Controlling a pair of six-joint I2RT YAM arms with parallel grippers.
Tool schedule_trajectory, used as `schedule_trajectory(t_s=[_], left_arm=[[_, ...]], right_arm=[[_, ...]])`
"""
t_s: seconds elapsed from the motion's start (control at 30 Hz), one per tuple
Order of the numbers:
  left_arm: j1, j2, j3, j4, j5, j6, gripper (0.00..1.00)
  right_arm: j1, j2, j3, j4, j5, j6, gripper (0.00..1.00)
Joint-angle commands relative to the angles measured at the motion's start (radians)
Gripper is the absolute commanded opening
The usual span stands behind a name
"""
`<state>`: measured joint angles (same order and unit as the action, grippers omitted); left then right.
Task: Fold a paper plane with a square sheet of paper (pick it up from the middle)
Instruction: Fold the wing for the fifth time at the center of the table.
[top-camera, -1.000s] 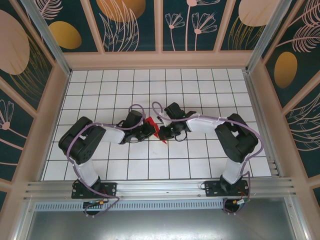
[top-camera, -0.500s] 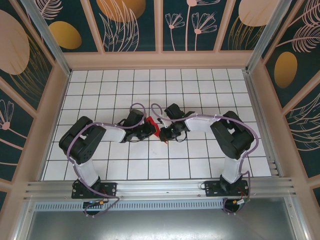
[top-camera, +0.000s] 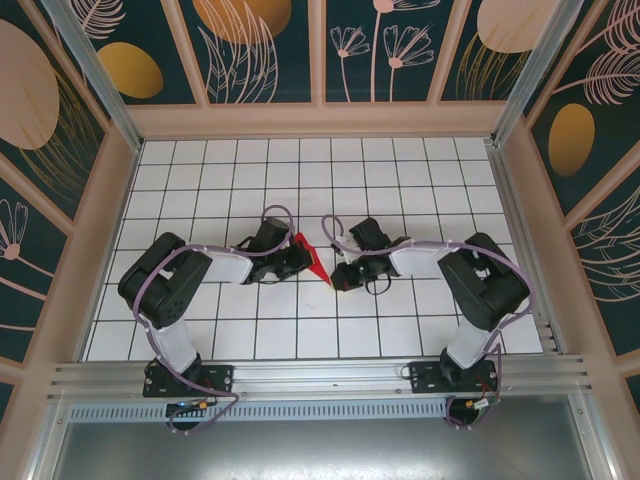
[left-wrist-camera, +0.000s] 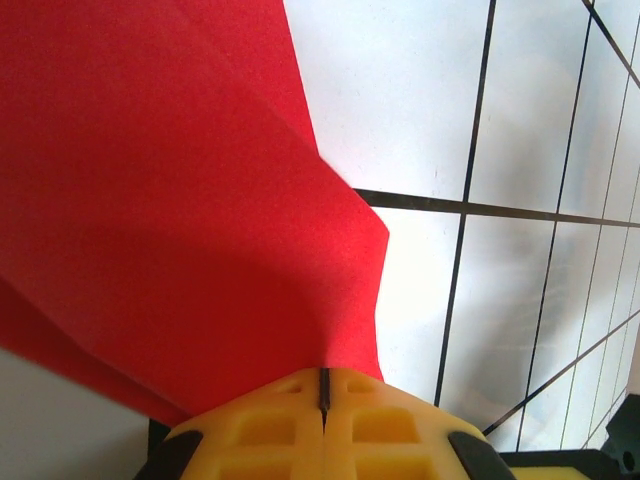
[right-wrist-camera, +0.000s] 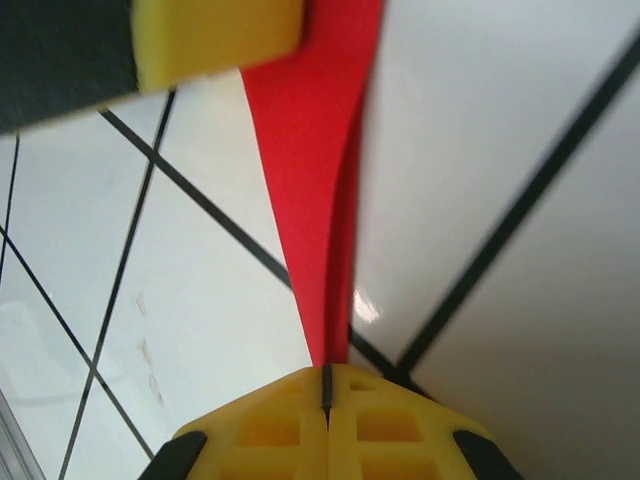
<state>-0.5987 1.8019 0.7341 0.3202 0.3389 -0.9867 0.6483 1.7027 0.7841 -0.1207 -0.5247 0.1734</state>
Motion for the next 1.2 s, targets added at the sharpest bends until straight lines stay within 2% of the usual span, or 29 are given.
schedule_trajectory(t_s=[0.0, 0.2, 0.37, 0.67, 0.97, 1.17], left_arm=[[0.022, 0.076, -0.035, -0.201, -0.207, 0.048, 0.03], [0.021, 0.069, -0.017, -0.173, -0.177, 0.057, 0.04], [0.02, 0.066, -0.012, -0.16, -0.165, 0.057, 0.04], [0.021, 0.018, -0.013, -0.127, -0.147, 0.069, 0.06], [0.022, -0.128, -0.081, 0.111, -0.003, 0.096, 0.18], [0.01, -0.116, -0.155, 0.243, 0.052, 0.044, 0.2]], right_arm=[[-0.008, -0.052, -0.045, -0.149, 0.038, 0.034, 0.0], [-0.008, -0.113, 0.037, -0.091, 0.044, 0.074, 0.0], [0.013, -0.024, 0.114, -0.005, 0.011, 0.102, 0.0], [0.04, 0.127, 0.18, 0.018, 0.022, 0.106, 0.0], [0.033, 0.154, 0.141, 0.009, 0.051, 0.108, 0.0], [0.033, 0.163, 0.136, 0.014, 0.04, 0.118, 0.0]])
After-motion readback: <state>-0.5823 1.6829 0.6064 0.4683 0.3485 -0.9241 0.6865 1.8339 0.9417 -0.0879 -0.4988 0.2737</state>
